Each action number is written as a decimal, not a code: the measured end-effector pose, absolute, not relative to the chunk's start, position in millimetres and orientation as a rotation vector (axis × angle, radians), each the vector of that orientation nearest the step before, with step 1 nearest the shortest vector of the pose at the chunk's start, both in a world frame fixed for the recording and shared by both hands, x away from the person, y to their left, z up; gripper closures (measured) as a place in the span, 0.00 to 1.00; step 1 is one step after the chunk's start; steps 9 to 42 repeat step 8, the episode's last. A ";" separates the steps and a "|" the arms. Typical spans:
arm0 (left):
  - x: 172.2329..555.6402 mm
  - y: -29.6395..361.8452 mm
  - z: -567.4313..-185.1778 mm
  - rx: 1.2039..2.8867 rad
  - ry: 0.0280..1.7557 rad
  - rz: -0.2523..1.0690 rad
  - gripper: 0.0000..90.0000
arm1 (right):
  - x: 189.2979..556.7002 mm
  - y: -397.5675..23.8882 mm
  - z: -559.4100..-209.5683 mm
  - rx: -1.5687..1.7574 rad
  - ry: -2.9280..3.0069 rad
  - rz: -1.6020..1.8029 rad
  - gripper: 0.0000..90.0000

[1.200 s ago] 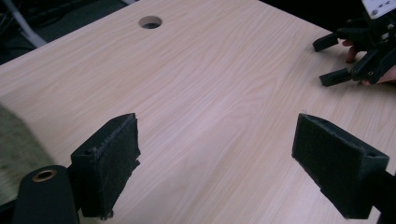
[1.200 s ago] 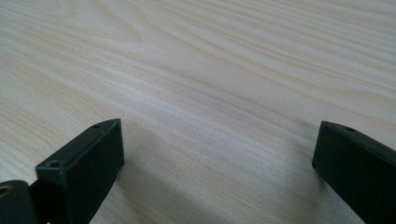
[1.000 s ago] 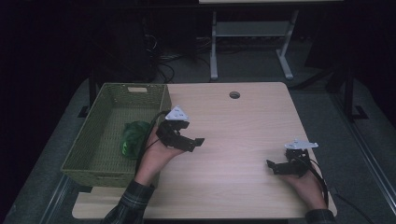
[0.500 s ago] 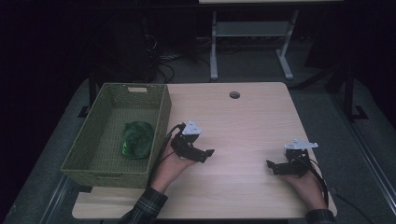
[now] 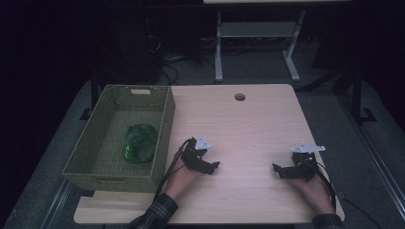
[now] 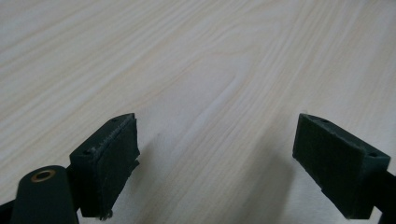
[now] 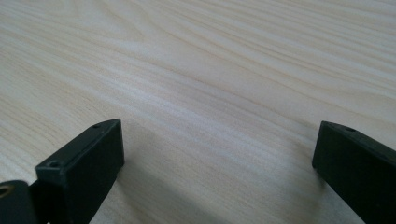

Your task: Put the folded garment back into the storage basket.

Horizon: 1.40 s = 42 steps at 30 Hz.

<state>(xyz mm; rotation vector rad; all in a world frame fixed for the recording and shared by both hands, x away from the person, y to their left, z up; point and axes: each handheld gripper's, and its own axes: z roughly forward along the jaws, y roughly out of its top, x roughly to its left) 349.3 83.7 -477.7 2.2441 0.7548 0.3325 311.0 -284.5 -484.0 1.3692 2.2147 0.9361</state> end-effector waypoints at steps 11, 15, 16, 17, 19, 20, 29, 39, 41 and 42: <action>349.8 83.8 -478.6 2.245 0.754 0.329 0.14 | 310.9 -284.5 -484.0 1.368 2.215 0.936 0.02; 349.8 83.8 -478.6 2.245 0.754 0.329 0.14 | 310.9 -284.5 -484.0 1.368 2.215 0.936 0.02; 349.8 83.8 -478.6 2.245 0.754 0.329 0.14 | 310.9 -284.5 -484.0 1.368 2.215 0.936 0.02; 349.8 83.8 -478.6 2.245 0.754 0.329 0.14 | 310.9 -284.5 -484.0 1.368 2.215 0.936 0.02; 349.8 83.8 -478.6 2.245 0.754 0.329 0.14 | 310.9 -284.5 -484.0 1.368 2.215 0.936 0.02; 349.8 83.8 -478.6 2.245 0.754 0.329 0.14 | 310.9 -284.5 -484.0 1.368 2.215 0.936 0.02; 349.8 83.8 -478.6 2.245 0.754 0.329 0.14 | 310.9 -284.5 -484.0 1.368 2.215 0.936 0.02; 349.8 83.8 -478.6 2.245 0.754 0.329 0.14 | 310.9 -284.5 -484.0 1.368 2.215 0.936 0.02; 349.8 83.8 -478.6 2.245 0.754 0.329 0.14 | 310.9 -284.5 -484.0 1.368 2.215 0.936 0.02; 349.8 83.8 -478.6 2.245 0.754 0.329 0.14 | 310.9 -284.5 -484.0 1.368 2.215 0.936 0.02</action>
